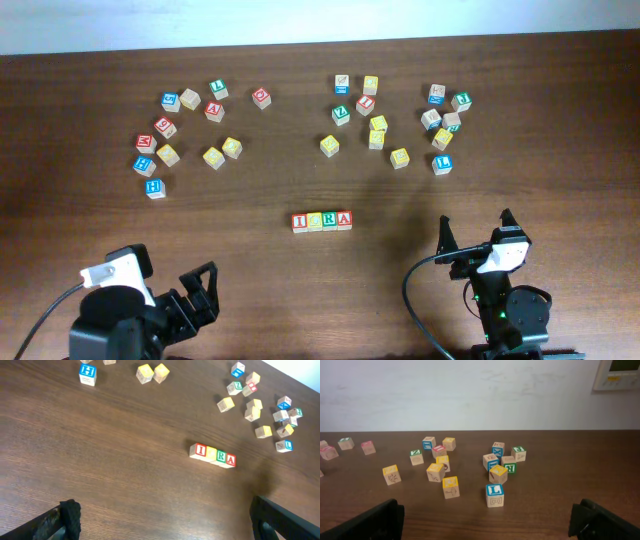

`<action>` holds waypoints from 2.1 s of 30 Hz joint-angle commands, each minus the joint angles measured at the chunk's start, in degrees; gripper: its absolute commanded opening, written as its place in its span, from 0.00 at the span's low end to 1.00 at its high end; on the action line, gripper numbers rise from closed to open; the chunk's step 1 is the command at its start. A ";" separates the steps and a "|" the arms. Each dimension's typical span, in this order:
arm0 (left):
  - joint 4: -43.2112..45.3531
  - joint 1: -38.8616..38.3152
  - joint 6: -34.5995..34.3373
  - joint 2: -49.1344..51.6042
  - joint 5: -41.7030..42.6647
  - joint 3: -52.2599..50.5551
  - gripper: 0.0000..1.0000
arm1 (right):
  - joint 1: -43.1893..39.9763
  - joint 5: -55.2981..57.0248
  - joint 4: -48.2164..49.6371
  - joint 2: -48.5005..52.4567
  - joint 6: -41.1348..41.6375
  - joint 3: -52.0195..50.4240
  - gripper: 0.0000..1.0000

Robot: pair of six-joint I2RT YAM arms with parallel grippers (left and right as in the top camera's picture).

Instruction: Spell out ICRA

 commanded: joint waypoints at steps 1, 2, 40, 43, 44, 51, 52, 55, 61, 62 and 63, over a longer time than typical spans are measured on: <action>-1.55 -0.17 -0.57 -1.60 -2.64 -0.28 0.99 | -0.37 0.33 -0.28 -0.48 0.28 -0.28 0.98; -3.04 -0.15 -0.57 -1.75 -2.62 -0.31 0.99 | -0.37 0.31 -0.28 -0.48 0.28 -0.28 0.98; 79.01 8.59 32.09 -31.69 5.66 -58.10 0.99 | -0.37 0.33 -0.28 -0.48 0.28 -0.28 0.98; 85.13 11.04 32.09 -31.69 7.19 -62.14 0.99 | -0.37 0.33 -0.28 -0.50 0.28 -0.28 0.98; 84.80 11.78 32.50 -31.69 8.04 -62.20 0.99 | -0.37 0.33 -0.28 -0.50 0.28 -0.28 0.98; 83.49 17.97 38.38 -31.69 11.45 -62.18 0.99 | -0.37 0.31 -0.28 -0.48 0.28 -0.28 0.98; 81.70 17.97 38.56 -31.69 10.91 -62.18 0.99 | -0.37 0.33 -0.28 -0.50 0.28 -0.28 0.98; 74.44 17.97 38.51 -31.69 10.91 -62.18 0.99 | -0.37 0.33 -0.28 -0.48 0.28 -0.28 0.98; 72.06 17.97 37.99 -31.69 9.79 -62.18 0.99 | -0.37 0.31 -0.28 -0.50 0.28 -0.28 0.98; 72.04 17.97 38.42 -31.67 9.22 -62.18 0.99 | -0.37 0.33 -0.28 -0.48 0.28 -0.28 0.98; 71.89 17.97 38.53 -31.69 9.33 -62.18 0.99 | -0.37 0.33 -0.28 -0.50 0.28 -0.28 0.98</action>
